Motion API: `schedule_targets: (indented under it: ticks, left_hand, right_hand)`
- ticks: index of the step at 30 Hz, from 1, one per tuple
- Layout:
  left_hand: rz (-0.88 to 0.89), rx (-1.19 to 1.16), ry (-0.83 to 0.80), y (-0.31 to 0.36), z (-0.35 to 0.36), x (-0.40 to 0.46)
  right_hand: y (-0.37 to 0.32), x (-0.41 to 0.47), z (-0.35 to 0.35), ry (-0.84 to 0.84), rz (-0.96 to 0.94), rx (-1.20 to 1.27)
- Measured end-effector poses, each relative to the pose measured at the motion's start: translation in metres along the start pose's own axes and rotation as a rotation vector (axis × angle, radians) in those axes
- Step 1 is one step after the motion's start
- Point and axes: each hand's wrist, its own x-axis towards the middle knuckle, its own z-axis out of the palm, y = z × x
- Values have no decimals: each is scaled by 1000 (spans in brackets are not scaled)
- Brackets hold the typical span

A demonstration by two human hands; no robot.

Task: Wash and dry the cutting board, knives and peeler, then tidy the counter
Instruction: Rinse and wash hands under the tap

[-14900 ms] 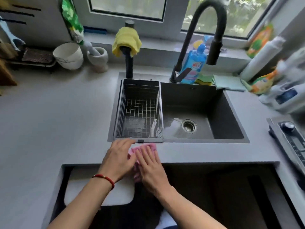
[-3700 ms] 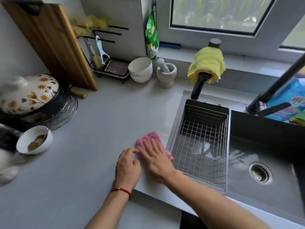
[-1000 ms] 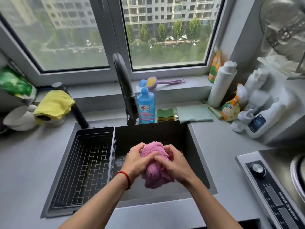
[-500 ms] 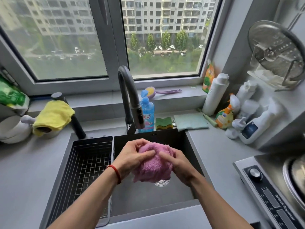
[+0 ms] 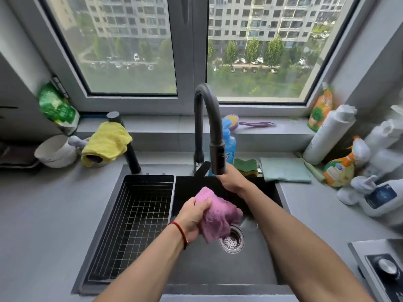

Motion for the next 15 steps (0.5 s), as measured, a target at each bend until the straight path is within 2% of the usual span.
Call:
schedule_targets:
  ticks: [5, 7, 8, 10, 12, 13, 15]
  left_hand:
    - [-54, -66, -34, 8, 15, 11]
    - [-106, -61, -70, 7, 20, 16]
    - [-134, -51, -65, 5, 23, 21]
    - [-174, -26, -18, -4, 30, 27]
    - [-234, -30, 37, -15, 31, 36]
    - [-255, -47, 61, -19, 30, 39]
    - [-293, 5, 115, -33, 29, 47]
  right_hand:
    - [15, 15, 5, -30, -87, -146]
    - [25, 10, 5, -90, -55, -73]
    - [33, 8, 4, -85, 16, 4]
    - [60, -5, 6, -100, 306, 157]
    - [91, -30, 15, -333, 703, 321]
    - [103, -43, 23, -465, 807, 418]
    - [127, -64, 42, -552, 871, 674]
